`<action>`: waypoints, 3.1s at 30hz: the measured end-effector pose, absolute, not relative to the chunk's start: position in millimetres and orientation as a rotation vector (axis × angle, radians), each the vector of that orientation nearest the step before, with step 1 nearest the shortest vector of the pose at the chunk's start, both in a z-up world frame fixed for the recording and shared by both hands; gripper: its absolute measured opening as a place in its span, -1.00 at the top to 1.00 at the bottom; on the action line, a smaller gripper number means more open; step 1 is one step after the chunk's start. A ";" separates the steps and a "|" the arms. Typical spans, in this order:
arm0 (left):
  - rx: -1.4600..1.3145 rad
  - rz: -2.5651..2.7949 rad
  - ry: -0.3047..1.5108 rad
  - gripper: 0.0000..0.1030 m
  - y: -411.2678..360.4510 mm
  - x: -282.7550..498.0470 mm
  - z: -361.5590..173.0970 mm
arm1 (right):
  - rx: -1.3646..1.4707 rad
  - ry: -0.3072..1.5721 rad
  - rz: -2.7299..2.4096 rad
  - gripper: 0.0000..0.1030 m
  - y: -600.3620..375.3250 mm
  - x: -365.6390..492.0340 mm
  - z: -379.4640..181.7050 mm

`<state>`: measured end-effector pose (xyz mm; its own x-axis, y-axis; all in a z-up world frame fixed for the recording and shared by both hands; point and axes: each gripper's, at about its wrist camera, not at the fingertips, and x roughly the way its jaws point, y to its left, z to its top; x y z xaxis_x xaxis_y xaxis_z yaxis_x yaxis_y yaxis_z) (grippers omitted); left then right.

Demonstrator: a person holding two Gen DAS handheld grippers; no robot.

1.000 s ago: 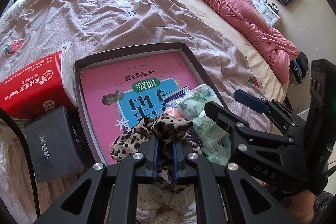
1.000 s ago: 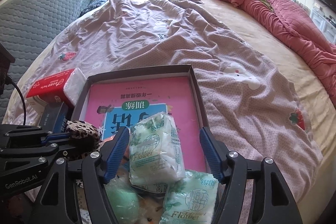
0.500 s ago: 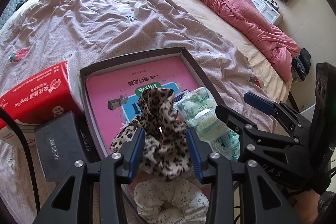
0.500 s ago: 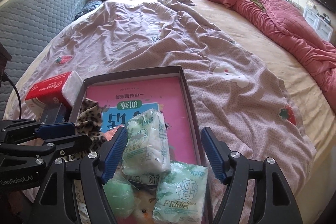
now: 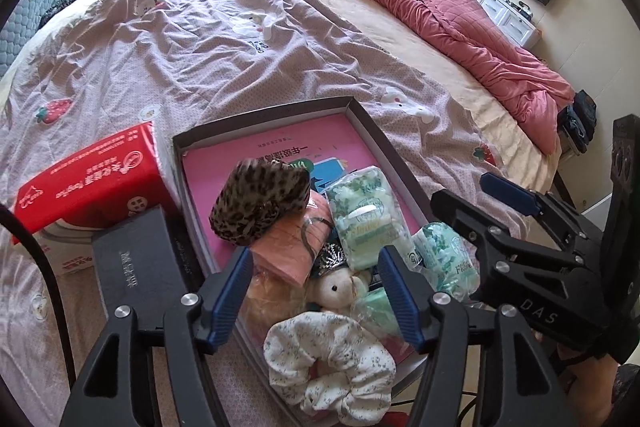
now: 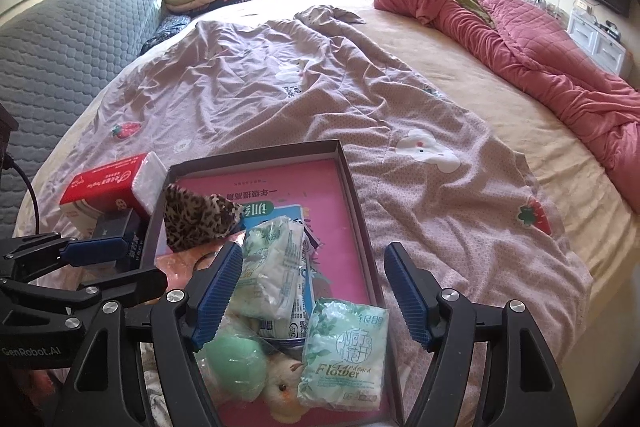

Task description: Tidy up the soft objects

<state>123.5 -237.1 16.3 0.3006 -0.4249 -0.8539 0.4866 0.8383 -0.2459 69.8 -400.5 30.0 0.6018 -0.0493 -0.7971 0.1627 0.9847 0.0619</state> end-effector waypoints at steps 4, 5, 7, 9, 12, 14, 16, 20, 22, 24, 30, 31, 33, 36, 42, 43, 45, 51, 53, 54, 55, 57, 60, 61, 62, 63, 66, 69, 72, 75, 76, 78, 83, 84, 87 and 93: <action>0.074 -0.584 1.086 -0.36 -229.7 117.1 23.4 | 0.135 0.903 -0.123 -0.46 -397.0 64.3 37.6; 0.075 -0.578 1.079 -0.38 -226.9 115.5 25.7 | 0.135 0.900 -0.124 -0.46 -396.1 63.3 39.2; 0.070 -0.568 1.071 -0.42 -221.4 113.3 29.6 | 0.135 0.891 -0.122 -0.52 -393.8 60.2 42.9; 0.068 -0.555 1.064 -0.50 -216.1 111.2 33.5 | 0.133 0.880 -0.120 -0.52 -390.8 57.6 46.2; 0.061 -0.531 1.049 -0.54 -206.6 108.2 38.6 | 0.130 0.873 -0.114 -0.53 -385.7 53.4 49.7; 0.062 -0.515 1.041 -0.55 -200.0 105.4 41.4 | 0.124 0.866 -0.108 -0.53 -380.5 51.0 52.1; 0.066 -0.503 1.038 -0.55 -195.1 102.0 42.8 | 0.120 0.860 -0.099 -0.53 -376.0 48.0 54.6; 0.072 -0.485 1.029 -0.56 -184.6 93.7 45.1 | 0.111 0.851 -0.092 -0.54 -367.9 43.3 55.4; 0.068 -0.474 1.028 -0.56 -179.2 90.0 45.3 | 0.111 0.850 -0.088 -0.54 -363.6 40.3 55.1; 0.068 -0.459 1.031 -0.56 -173.0 86.5 45.0 | 0.116 0.848 -0.077 -0.55 -359.5 36.4 55.0; 0.069 -0.417 1.031 -0.57 -155.4 71.6 42.1 | 0.108 0.844 -0.054 -0.55 -347.1 25.0 54.2; 0.069 -0.411 1.033 -0.58 -153.0 69.3 41.4 | 0.108 0.844 -0.051 -0.56 -346.1 23.1 53.8; 0.069 -0.393 1.041 -0.61 -147.2 65.0 39.4 | 0.112 0.846 -0.048 -0.56 -343.2 17.6 51.7; 0.074 -0.368 1.038 -0.62 -139.2 55.2 37.7 | 0.115 0.850 -0.042 -0.56 -339.0 7.3 48.1; 0.072 -0.340 1.033 -0.62 -127.3 33.4 35.4 | 0.119 0.840 -0.026 -0.56 -328.8 -15.3 48.3; 0.068 -0.334 1.029 -0.62 -125.7 29.9 35.3 | 0.116 0.835 -0.021 -0.56 -326.2 -19.8 49.5; 0.050 -0.319 1.024 -0.62 -119.7 21.6 35.0 | 0.112 0.827 -0.014 -0.56 -321.5 -28.8 51.6; 0.025 -0.286 1.010 -0.63 -106.8 -6.1 29.3 | 0.124 0.823 0.008 -0.57 -307.8 -53.6 54.1; 0.041 -0.277 1.004 -0.63 -105.7 -16.5 26.8 | 0.124 0.822 0.003 -0.57 -304.4 -60.9 53.2; 0.045 -0.275 1.005 -0.63 -105.1 -21.9 25.8 | 0.125 0.819 -0.001 -0.57 -302.7 -65.1 53.0; 0.043 -0.277 1.005 -0.63 -104.1 -26.5 25.2 | 0.123 0.813 -0.004 -0.57 -301.2 -69.5 53.4; 0.041 -0.279 1.005 -0.63 -103.3 -34.5 24.4 | 0.127 0.813 -0.012 -0.58 -300.2 -75.9 53.1; 0.040 -0.275 0.989 -0.63 -102.7 -45.7 24.8 | 0.139 0.796 -0.024 -0.58 -299.1 -86.2 54.9; 0.034 -0.275 0.985 -0.63 -102.0 -48.4 24.7 | 0.139 0.787 -0.026 -0.58 -298.4 -90.3 56.0; 0.031 -0.275 0.985 -0.63 -102.2 -50.1 24.7 | 0.137 0.782 -0.029 -0.58 -297.7 -94.2 57.0; 0.032 -0.272 0.983 -0.63 -102.5 -52.7 25.1 | 0.132 0.777 -0.033 -0.58 -296.6 -97.2 58.0; 0.043 -0.269 0.966 -0.63 -103.6 -57.5 28.4 | 0.112 0.766 -0.034 -0.58 -293.4 -104.2 60.3; 0.045 -0.266 0.950 -0.63 -104.1 -60.7 32.1 | 0.113 0.767 -0.036 -0.58 -292.1 -110.6 60.1; 0.051 -0.263 0.939 -0.63 -104.8 -64.7 34.2 | 0.122 0.770 -0.036 -0.58 -292.9 -114.9 59.0; 0.059 -0.262 0.943 -0.63 -105.4 -67.0 34.2 | 0.132 0.770 -0.040 -0.58 -294.9 -118.5 59.2; 0.060 -0.262 0.947 -0.63 -105.6 -67.5 34.1 | 0.133 0.770 -0.041 -0.58 -295.0 -118.9 59.2; 0.059 -0.262 0.957 -0.63 -105.6 -68.5 34.0 | 0.130 0.775 -0.049 -0.58 -294.5 -120.0 58.3; 0.052 -0.265 0.950 -0.63 -104.6 -72.7 36.4 | 0.118 0.790 -0.047 -0.58 -290.4 -122.7 55.1; 0.053 -0.266 0.949 -0.63 -104.9 -73.1 37.1 | 0.121 0.792 -0.046 -0.58 -289.9 -123.0 54.8; 0.049 -0.273 0.945 -0.63 -104.5 -73.8 38.0 | 0.113 0.789 -0.044 -0.58 -287.2 -123.8 55.5; 0.043 -0.269 0.955 -0.63 -103.7 -72.6 33.4 | 0.114 0.791 -0.045 -0.58 -286.6 -123.5 53.7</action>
